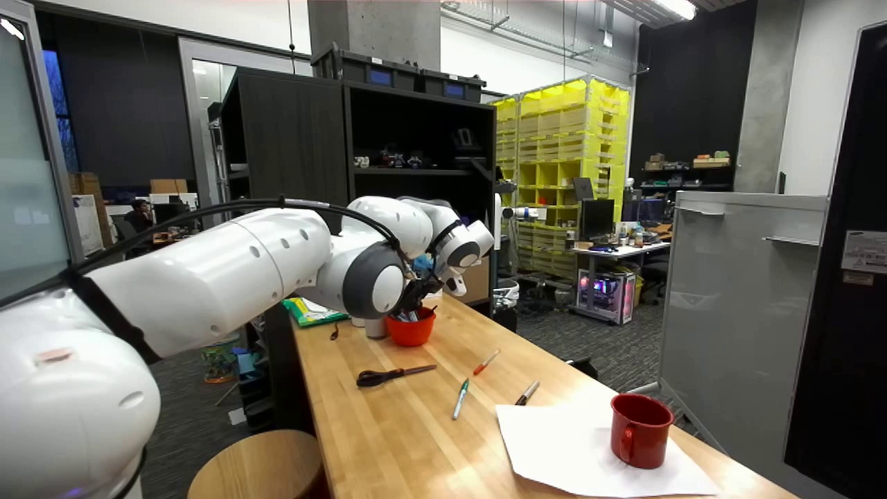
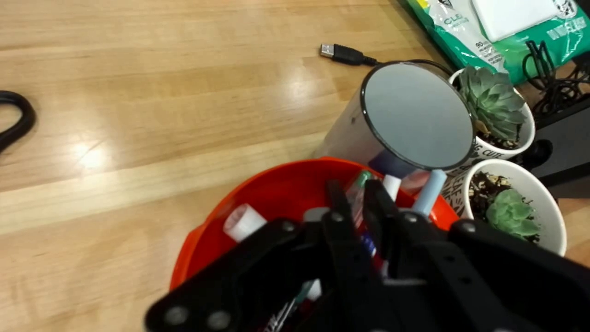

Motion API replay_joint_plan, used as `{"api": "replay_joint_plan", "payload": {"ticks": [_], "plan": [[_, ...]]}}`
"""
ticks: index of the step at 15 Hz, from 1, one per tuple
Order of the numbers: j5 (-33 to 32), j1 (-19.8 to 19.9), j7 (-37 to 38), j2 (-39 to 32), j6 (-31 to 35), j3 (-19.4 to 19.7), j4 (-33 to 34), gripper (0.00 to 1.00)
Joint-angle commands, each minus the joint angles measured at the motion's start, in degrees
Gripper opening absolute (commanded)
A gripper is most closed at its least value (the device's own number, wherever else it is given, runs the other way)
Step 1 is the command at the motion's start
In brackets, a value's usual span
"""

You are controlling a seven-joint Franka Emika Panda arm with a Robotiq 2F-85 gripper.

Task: Remove one marker from the orange bowl

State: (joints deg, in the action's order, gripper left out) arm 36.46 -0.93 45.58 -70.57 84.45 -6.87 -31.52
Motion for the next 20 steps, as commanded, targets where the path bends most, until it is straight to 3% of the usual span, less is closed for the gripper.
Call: {"api": "replay_joint_plan", "payload": {"ticks": [1,3,6,10,11,13,16,17,20], "plan": [[-0.50,-0.38,0.41,-1.04,-1.07,-0.09,2.13,0.50],[-0.46,-0.36,0.39,-1.14,-1.09,-0.13,2.14,0.63],[-0.40,-0.34,0.38,-1.42,-1.17,-0.19,2.14,0.65],[-0.32,-0.32,0.39,-2.05,-1.23,-0.27,2.15,0.50],[-0.28,-0.31,0.35,-2.21,-1.18,-0.30,2.18,0.42],[-0.25,-0.29,0.31,-2.51,-1.19,-0.35,2.24,0.45],[-0.24,-0.26,0.28,-2.90,-1.25,-0.40,2.31,0.41],[-0.24,-0.27,0.22,-2.98,-1.23,-0.42,2.36,0.18],[-0.35,-0.39,0.01,-3.00,-1.11,-0.39,2.49,0.10]]}}
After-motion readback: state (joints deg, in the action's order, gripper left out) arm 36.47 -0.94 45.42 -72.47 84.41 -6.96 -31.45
